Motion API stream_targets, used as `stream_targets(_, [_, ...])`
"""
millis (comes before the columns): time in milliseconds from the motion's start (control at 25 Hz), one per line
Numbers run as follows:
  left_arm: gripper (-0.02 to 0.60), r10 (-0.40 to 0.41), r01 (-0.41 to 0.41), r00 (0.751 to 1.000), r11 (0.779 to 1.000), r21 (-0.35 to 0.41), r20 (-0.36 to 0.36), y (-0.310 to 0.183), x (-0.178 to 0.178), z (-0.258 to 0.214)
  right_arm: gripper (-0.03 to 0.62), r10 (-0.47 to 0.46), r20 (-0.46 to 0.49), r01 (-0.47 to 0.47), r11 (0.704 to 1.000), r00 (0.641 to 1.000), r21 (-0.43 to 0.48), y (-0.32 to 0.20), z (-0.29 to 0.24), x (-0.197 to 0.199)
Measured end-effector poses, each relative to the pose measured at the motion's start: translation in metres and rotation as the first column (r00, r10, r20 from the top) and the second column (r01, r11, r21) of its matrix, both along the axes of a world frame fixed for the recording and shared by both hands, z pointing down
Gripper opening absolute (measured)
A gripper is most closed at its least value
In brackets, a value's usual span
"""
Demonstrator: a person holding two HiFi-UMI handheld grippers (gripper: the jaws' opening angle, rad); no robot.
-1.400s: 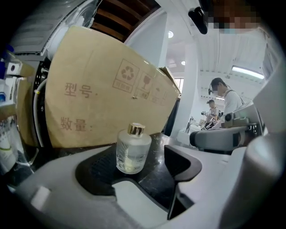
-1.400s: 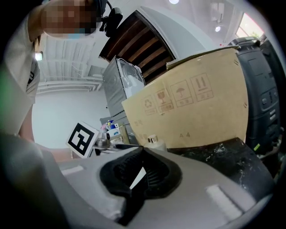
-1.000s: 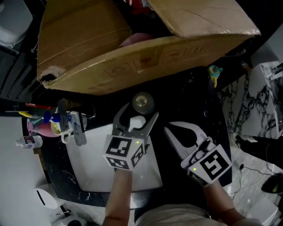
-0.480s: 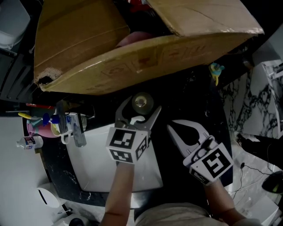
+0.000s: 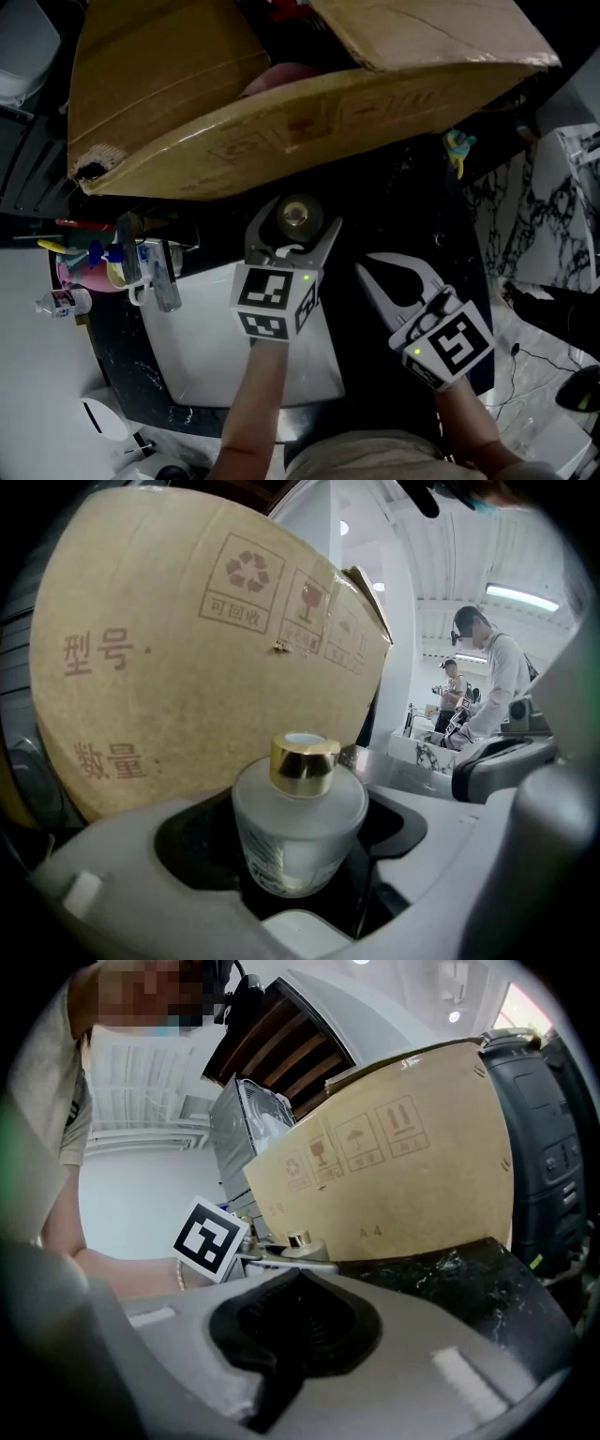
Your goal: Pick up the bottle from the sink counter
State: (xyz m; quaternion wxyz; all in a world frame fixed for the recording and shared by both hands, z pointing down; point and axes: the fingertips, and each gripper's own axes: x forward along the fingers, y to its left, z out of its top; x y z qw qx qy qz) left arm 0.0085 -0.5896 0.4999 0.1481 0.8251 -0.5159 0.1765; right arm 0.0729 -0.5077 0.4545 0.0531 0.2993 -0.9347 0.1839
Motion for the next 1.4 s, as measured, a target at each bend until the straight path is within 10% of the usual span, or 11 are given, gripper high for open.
stream_targets(760, [0.347, -0.018, 0.016, 0.993, 1.0, 0.012, 0.117, -0.011, 0.003, 0.007, 0.003, 0.018, 0.05, -0.019, 1.0, 0.999, 0.009, -0.005, -0.007, 0.005])
stream_targets(1400, [0.345, 0.05, -0.05, 0.999, 0.999, -0.012, 0.017, 0.002, 0.007, -0.001, 0.003, 0.024, 0.054, -0.024, 1.0, 0.998, 0.004, 0.005, -0.009, 0.008])
